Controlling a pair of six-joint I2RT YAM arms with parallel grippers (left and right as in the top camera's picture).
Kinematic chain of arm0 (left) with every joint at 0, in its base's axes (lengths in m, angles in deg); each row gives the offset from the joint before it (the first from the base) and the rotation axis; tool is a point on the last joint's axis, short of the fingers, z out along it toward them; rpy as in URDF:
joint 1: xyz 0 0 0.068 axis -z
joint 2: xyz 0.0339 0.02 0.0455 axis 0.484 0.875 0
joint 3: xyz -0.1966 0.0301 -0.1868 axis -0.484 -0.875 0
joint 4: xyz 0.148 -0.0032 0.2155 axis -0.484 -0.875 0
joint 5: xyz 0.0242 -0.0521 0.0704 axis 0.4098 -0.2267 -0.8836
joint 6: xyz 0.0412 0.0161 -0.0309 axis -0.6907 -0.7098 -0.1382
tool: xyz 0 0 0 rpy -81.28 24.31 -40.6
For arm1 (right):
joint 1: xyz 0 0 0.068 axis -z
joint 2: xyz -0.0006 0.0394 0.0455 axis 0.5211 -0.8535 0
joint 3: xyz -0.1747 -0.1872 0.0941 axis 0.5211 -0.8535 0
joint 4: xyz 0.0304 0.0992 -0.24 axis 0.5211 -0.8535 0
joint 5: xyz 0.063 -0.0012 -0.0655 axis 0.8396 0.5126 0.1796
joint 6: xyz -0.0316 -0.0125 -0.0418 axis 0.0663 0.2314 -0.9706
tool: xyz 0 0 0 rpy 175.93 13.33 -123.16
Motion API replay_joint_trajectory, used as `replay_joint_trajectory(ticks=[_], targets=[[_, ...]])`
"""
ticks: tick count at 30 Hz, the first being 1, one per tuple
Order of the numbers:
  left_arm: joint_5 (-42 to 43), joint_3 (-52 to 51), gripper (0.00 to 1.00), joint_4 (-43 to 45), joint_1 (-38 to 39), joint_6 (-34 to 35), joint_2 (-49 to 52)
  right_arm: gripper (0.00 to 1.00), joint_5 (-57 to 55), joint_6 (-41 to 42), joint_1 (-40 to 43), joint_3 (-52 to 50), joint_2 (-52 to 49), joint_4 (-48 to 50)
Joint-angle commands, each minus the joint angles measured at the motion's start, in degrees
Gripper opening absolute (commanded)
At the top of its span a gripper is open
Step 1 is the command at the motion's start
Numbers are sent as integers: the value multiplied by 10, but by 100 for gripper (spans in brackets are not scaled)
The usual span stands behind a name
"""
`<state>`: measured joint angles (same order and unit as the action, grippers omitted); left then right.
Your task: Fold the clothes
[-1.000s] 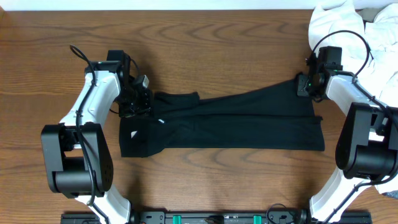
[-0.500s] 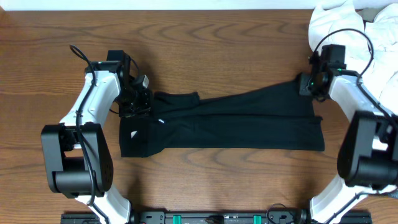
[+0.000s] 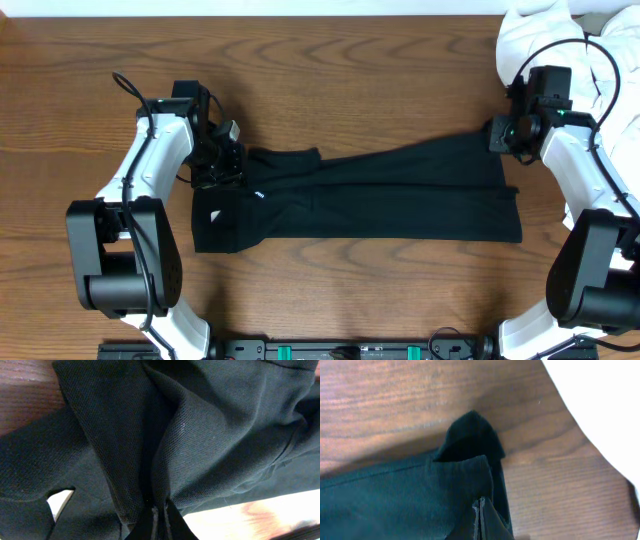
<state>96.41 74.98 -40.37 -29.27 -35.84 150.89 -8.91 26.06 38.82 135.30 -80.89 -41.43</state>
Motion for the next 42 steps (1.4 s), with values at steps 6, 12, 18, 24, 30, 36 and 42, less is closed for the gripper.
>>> replay_joint_trajectory(ticks=[6,12,18,24,30,36,42], targets=[[-7,0,6,-14,-5,-5,-3,1,-36,57,16,2,0,-91],[-7,0,6,-43,-6,-5,-3,1,-67,78,39,2,0,-138],[-7,0,6,-82,-18,-5,-3,1,-67,84,53,2,0,-181],[-7,1,6,-112,-49,-5,-3,1,-68,84,54,1,0,-217],[39,1,6,-119,-69,-7,-3,1,-66,84,54,1,0,-228],[96,1,6,-99,-69,-32,-3,1,-60,84,53,1,0,-241],[190,1,6,-43,-69,-32,-12,1,-45,84,53,1,0,-239]])
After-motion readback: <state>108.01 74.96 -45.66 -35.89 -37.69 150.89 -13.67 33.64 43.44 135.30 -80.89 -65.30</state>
